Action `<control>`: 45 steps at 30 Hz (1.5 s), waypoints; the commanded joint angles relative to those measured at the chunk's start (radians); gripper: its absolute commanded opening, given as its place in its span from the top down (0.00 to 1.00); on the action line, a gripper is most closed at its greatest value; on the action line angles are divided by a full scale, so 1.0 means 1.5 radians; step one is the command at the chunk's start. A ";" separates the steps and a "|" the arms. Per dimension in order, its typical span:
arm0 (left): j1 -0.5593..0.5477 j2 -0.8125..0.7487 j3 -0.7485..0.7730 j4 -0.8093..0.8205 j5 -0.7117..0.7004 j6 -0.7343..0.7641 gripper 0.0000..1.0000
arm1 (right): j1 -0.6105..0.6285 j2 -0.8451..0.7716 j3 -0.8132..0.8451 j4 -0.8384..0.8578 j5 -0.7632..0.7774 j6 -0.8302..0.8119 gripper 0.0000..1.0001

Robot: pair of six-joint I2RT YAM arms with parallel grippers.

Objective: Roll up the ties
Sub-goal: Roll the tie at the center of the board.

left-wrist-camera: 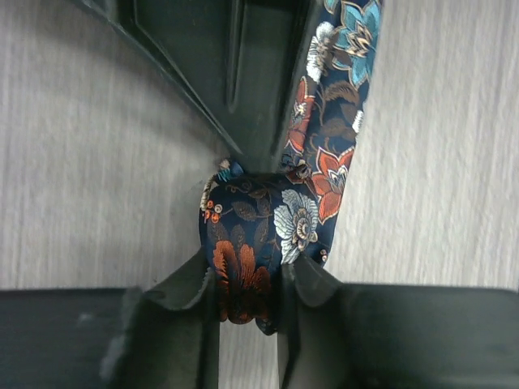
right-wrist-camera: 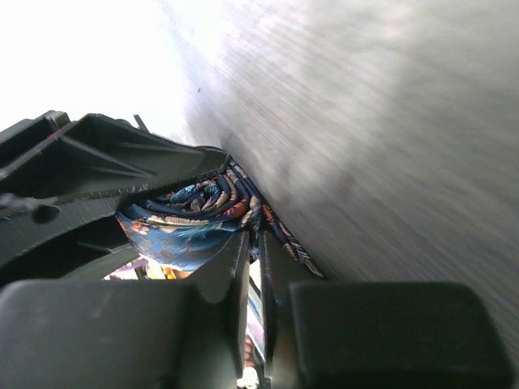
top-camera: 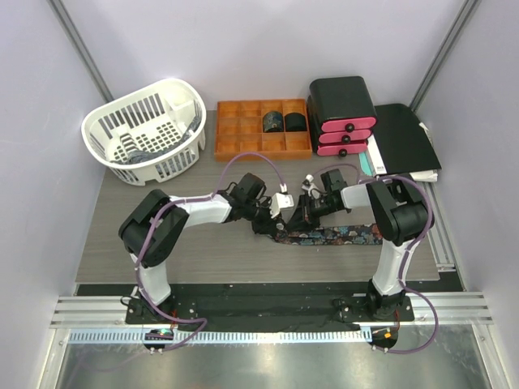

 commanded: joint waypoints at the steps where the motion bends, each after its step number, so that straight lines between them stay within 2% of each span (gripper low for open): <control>1: -0.003 0.032 0.012 -0.029 -0.032 -0.005 0.88 | -0.056 -0.048 0.043 -0.114 0.049 -0.078 0.80; 5: -0.003 0.052 0.029 -0.005 -0.065 -0.051 0.93 | -0.074 -0.102 0.055 -0.209 0.027 -0.133 0.78; 9: 0.005 0.074 0.058 0.010 -0.085 -0.092 0.95 | -0.066 -0.120 0.025 -0.221 0.015 -0.139 0.80; 14: 0.016 0.064 0.078 0.020 -0.051 -0.126 0.96 | -0.054 -0.057 0.012 -0.222 0.062 -0.164 0.87; 19: 0.032 0.041 0.073 0.043 0.026 -0.143 0.92 | -0.074 0.036 0.053 -0.228 0.123 -0.163 0.89; 23: 0.042 0.022 0.072 0.026 0.091 -0.106 0.83 | -0.082 0.082 0.062 -0.224 0.136 -0.141 0.89; 30: 0.045 -0.001 0.072 -0.094 0.161 0.104 0.76 | -0.087 0.094 0.067 -0.220 0.156 -0.140 0.89; 33: 0.043 0.010 0.074 -0.136 0.138 0.154 0.77 | -0.088 0.098 0.070 -0.218 0.160 -0.139 0.89; 37: 0.039 0.052 0.103 -0.182 0.043 0.150 0.80 | -0.089 0.069 0.071 -0.212 0.131 -0.147 0.89; 39: 0.038 0.071 0.110 -0.186 0.001 0.139 0.81 | -0.090 0.024 0.065 -0.201 0.103 -0.148 0.85; 45: 0.036 0.085 0.113 -0.175 -0.027 0.117 0.83 | -0.091 -0.049 0.067 -0.148 0.043 -0.132 0.79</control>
